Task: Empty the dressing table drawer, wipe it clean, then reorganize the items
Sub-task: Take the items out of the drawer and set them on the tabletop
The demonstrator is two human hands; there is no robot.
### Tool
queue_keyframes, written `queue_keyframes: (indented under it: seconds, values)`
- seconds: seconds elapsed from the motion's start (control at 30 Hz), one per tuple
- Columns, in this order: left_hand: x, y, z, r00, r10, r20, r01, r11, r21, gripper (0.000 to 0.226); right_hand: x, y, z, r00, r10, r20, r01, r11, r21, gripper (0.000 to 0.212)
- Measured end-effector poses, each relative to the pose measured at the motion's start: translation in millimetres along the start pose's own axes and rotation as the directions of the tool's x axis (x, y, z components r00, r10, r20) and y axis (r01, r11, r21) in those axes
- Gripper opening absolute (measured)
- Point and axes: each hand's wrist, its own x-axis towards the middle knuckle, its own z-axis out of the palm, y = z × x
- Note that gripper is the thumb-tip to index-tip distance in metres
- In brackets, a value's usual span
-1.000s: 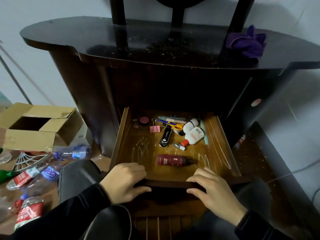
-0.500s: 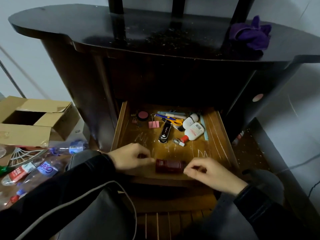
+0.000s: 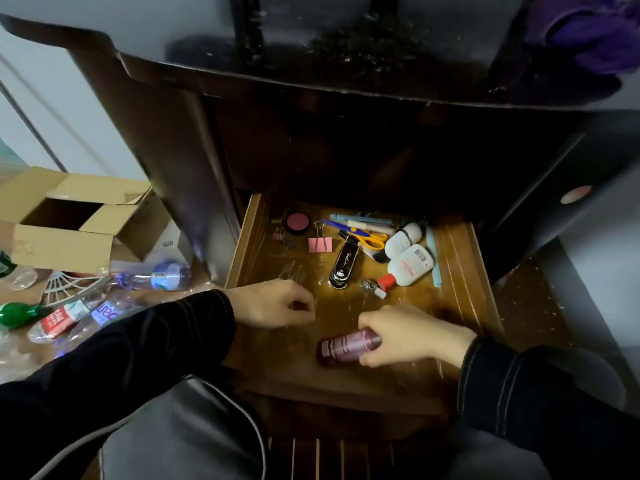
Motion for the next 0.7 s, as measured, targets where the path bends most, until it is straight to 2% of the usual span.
queue_keyframes:
  seconds: [0.13, 0.2, 0.27, 0.33, 0.4, 0.47, 0.53, 0.57, 0.6, 0.63, 0.7]
  values:
    - [3.8, 25.8, -20.3, 0.998, 0.032, -0.048, -0.040, 0.983, -0.178, 0.025, -8.5, 9.9, -25.9, 0.996, 0.044, -0.072, -0.018, 0.947, 0.321, 0.041]
    - [11.1, 34.4, -19.0, 0.999, 0.009, -0.042, -0.015, 0.989, -0.146, 0.048, -7.2, 9.9, -36.2, 0.994, 0.046, -0.095, 0.011, 0.852, 0.524, 0.035]
    - [20.5, 39.1, -8.4, 0.999, -0.015, -0.035, 0.013, 0.997, -0.071, 0.065, -5.3, 10.4, -42.4, 0.994, 0.035, -0.108, 0.049, 0.726, 0.685, 0.031]
    - [30.0, 40.9, 7.3, 0.996, -0.023, -0.084, 0.018, 0.998, -0.061, 0.062, -6.3, 11.3, -38.6, 0.990, 0.030, -0.141, 0.096, 0.593, 0.799, 0.034]
    - [39.3, 37.0, 18.8, 0.978, -0.042, -0.206, 0.031, 0.998, -0.056, 0.051, -7.3, 14.0, -30.3, 0.984, 0.068, -0.162, 0.120, 0.412, 0.903, 0.043]
    - [44.8, 31.8, 24.4, 0.956, -0.113, -0.271, 0.055, 0.975, -0.213, 0.042, -7.2, 18.8, -27.1, 0.971, 0.149, -0.187, 0.154, 0.212, 0.965, 0.050]
    - [44.5, 27.9, 26.1, 0.938, -0.186, -0.291, 0.031, 0.885, -0.465, 0.034, -7.3, 27.5, -28.1, 0.918, 0.285, -0.275, 0.257, 0.101, 0.961, 0.047]
    - [43.6, 26.8, 25.8, 0.926, -0.217, -0.309, 0.002, 0.822, -0.570, 0.033, -8.0, 33.2, -27.9, 0.868, 0.373, -0.328, 0.316, 0.094, 0.944, 0.042]
    - [43.0, 25.7, 24.9, 0.908, -0.247, -0.340, -0.031, 0.767, -0.641, 0.032, -8.6, 39.5, -26.5, 0.805, 0.463, -0.371, 0.353, 0.130, 0.927, 0.035]
    - [42.7, 24.6, 22.8, 0.884, -0.273, -0.379, -0.066, 0.731, -0.679, 0.032, -8.4, 46.1, -23.3, 0.731, 0.547, -0.408, 0.348, 0.215, 0.912, 0.025]
    - [42.7, 23.0, 17.5, 0.838, -0.298, -0.458, -0.128, 0.708, -0.695, 0.032, -4.2, 59.3, -13.4, 0.589, 0.651, -0.479, 0.199, 0.457, 0.867, 0.010]
